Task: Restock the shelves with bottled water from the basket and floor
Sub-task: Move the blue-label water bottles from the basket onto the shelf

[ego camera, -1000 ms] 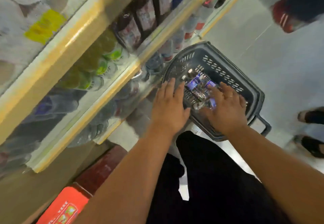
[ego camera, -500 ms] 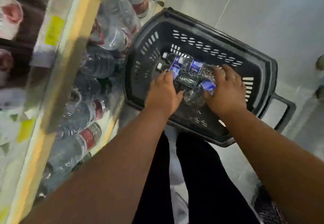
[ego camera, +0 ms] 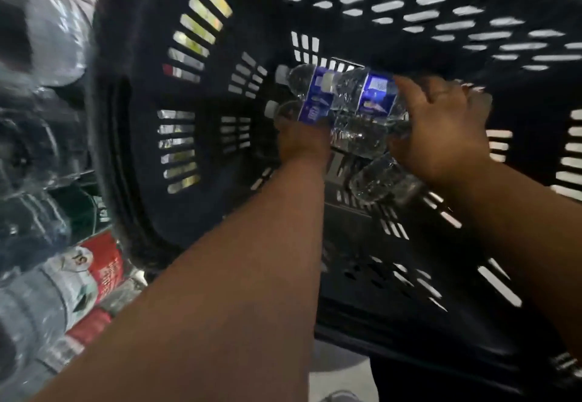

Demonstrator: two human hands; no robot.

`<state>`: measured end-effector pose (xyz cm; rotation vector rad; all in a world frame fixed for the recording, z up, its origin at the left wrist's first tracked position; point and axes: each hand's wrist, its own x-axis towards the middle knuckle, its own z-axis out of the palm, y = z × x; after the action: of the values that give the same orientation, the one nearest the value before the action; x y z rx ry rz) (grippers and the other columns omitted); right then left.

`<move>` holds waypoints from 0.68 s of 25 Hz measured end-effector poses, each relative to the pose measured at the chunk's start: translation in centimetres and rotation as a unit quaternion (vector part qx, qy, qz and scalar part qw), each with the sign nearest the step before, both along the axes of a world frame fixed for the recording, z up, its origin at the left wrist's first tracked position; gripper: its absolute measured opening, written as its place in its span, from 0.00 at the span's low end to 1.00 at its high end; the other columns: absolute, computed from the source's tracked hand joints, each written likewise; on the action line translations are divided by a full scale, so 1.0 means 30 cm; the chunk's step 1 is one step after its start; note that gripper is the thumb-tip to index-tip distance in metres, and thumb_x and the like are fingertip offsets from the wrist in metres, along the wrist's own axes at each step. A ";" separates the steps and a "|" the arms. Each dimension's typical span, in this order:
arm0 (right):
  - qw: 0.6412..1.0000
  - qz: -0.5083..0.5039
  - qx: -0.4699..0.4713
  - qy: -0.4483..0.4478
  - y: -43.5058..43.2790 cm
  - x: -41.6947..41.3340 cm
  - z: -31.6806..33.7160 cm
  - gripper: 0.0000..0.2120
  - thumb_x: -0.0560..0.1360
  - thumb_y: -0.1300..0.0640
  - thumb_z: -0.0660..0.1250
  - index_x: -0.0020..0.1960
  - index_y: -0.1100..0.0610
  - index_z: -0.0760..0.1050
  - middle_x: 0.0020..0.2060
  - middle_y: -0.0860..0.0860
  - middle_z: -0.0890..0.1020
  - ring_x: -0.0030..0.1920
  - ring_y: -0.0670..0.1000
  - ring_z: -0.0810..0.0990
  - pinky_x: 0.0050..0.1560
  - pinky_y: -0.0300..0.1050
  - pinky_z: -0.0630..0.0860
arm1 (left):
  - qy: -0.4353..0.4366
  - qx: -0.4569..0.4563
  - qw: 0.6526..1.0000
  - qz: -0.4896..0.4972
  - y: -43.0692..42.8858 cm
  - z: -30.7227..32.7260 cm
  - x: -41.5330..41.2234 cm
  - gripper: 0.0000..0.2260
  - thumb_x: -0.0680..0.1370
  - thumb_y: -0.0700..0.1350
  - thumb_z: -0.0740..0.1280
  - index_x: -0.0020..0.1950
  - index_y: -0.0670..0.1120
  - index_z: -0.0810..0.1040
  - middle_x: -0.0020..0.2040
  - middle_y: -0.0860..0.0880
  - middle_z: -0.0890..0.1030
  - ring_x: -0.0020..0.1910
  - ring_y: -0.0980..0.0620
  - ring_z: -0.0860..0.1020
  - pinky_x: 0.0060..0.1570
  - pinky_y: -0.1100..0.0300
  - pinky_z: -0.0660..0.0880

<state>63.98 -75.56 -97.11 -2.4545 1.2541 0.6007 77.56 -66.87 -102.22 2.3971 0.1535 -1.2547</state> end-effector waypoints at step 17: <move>0.983 -0.159 0.087 -0.022 0.005 -0.007 0.006 0.31 0.69 0.52 0.75 0.68 0.54 0.67 0.60 0.64 0.75 0.59 0.68 0.74 0.57 0.59 0.73 | 0.024 -0.145 0.982 0.117 0.048 0.042 0.037 0.41 0.68 0.32 0.75 0.75 0.51 0.59 0.57 0.48 0.80 0.52 0.49 0.80 0.56 0.56 0.77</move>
<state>63.76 -75.42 -96.92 -2.0568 1.4686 0.5401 78.67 -65.43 -100.95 2.0368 0.2411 -1.1413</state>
